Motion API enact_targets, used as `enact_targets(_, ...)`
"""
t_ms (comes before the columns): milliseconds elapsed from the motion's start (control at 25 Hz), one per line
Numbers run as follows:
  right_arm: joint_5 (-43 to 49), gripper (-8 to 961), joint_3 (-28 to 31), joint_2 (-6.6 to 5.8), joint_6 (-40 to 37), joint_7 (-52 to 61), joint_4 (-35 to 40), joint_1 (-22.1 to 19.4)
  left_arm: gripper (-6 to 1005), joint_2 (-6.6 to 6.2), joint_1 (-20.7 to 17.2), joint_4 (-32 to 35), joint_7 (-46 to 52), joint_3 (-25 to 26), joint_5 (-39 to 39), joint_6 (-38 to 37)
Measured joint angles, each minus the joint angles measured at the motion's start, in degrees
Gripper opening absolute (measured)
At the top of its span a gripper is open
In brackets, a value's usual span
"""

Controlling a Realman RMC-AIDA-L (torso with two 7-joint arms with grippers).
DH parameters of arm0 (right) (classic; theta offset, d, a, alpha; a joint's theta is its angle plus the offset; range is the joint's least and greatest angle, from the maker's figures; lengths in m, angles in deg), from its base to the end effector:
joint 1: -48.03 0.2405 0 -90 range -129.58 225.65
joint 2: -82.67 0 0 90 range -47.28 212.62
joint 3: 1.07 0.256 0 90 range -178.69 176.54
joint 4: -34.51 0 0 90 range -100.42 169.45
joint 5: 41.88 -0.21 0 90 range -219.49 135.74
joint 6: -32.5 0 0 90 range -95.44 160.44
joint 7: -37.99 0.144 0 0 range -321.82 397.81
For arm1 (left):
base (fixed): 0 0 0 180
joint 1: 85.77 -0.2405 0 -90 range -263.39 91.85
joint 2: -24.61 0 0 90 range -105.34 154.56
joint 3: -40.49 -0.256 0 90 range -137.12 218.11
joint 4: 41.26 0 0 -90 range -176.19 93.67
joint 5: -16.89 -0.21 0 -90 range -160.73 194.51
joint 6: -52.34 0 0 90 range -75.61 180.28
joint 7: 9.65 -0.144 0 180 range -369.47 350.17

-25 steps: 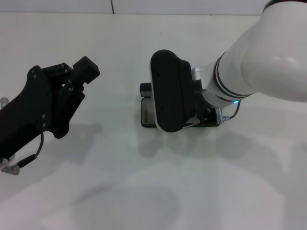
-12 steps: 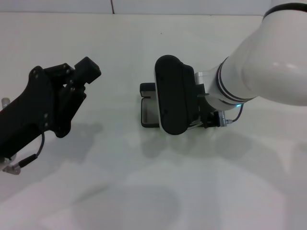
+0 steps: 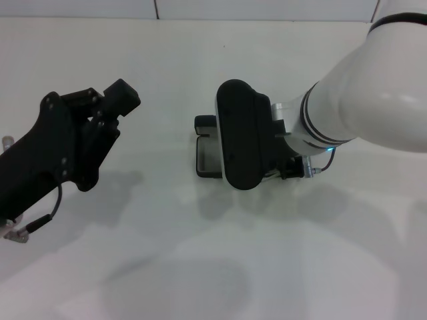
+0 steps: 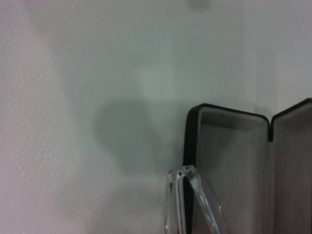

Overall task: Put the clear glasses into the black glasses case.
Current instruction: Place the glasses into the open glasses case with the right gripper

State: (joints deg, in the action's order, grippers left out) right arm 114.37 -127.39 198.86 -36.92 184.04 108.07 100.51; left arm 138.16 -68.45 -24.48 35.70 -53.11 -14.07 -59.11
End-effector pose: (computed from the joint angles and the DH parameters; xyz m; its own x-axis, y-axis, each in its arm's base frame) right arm 0.0870 0.3450 -0.1108 0.7437 0.1819 0.6433 0.4159 -0.8793 -0.2322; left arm -0.2520 0.2366 0.0193 0.3003 -0.0965 0.9490 0.3357 -0.9205 -0.1998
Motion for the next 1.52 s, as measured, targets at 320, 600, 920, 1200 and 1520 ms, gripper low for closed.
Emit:
enact_targets(320,-0.1,113,-0.7,0.0,1.0,-0.1,-0.1,-0.2,33,0.0,-0.1,0.0,0.0,0.0,0.0,0.0)
enact_targets(600,0.1,92,-1.0,0.0,1.3,0.0,0.4,-0.6,34,0.0,-0.5,0.0,0.0,0.0,0.0,-0.1)
enact_targets(920,1.2,73,-0.9,0.0,-0.8,0.5,3.4,-1.8,34,0.0,-0.5,0.0,0.0,0.0,-0.1,-0.3)
enact_targets(1200,5.2,65,-1.0,0.0,-2.4,1.3,8.9,-5.2,34,0.09,-0.3,0.0,0.0,0.0,-0.1,-0.4)
enact_targets(1520,6.3,64,-1.0,0.0,-2.5,3.6,10.9,-5.4,34,0.09,-0.1,0.1,0.1,0.0,0.0,-0.4)
